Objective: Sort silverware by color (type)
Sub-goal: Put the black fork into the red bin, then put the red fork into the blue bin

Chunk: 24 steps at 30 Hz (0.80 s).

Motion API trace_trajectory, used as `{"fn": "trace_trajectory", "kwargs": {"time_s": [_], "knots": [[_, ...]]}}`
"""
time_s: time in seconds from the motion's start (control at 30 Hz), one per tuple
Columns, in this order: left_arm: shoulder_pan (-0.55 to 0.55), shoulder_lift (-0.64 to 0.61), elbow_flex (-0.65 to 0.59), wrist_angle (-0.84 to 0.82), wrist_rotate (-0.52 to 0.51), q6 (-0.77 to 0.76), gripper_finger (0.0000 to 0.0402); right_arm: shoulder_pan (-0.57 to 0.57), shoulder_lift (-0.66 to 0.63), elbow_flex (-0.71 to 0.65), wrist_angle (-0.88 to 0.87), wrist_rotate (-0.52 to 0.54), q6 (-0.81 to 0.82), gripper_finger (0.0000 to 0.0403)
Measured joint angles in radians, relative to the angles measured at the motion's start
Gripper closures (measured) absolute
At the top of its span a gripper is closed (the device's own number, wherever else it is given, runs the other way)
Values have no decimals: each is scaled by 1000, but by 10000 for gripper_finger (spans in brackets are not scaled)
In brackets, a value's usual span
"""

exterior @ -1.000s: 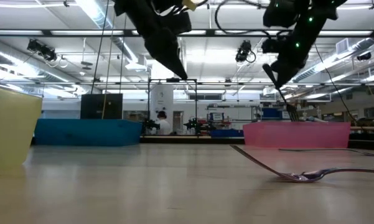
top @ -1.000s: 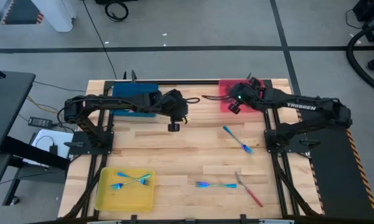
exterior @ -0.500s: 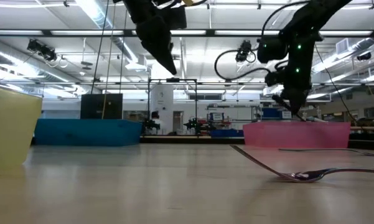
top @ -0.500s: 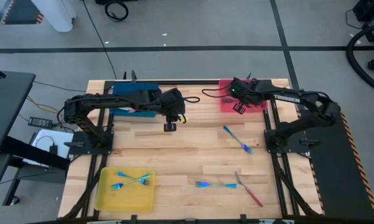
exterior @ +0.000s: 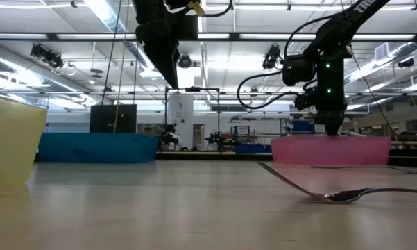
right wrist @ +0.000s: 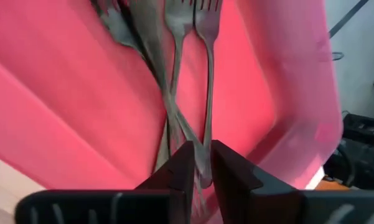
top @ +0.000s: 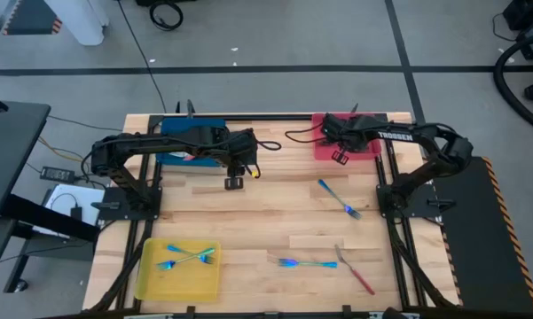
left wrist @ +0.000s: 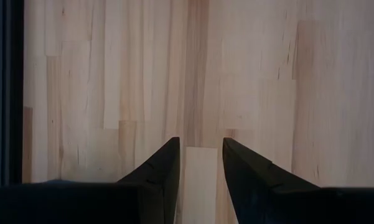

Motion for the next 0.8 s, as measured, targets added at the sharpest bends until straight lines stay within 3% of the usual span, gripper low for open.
{"fn": "trace_trajectory", "kwargs": {"time_s": [0.17,0.4,0.47,0.67,0.8], "knots": [[0,0,0,23,8,0,280,28,-41,0,7,14,6,320],[-19,0,0,140,106,-1,280,84,-137,0,-14,-10,122,315],[-38,0,0,169,109,-1,280,101,-169,0,-43,-79,178,315],[-82,0,0,187,112,0,280,172,-262,0,-166,-413,409,316],[-99,0,0,180,112,0,280,276,-298,0,-266,-515,544,316]]}}
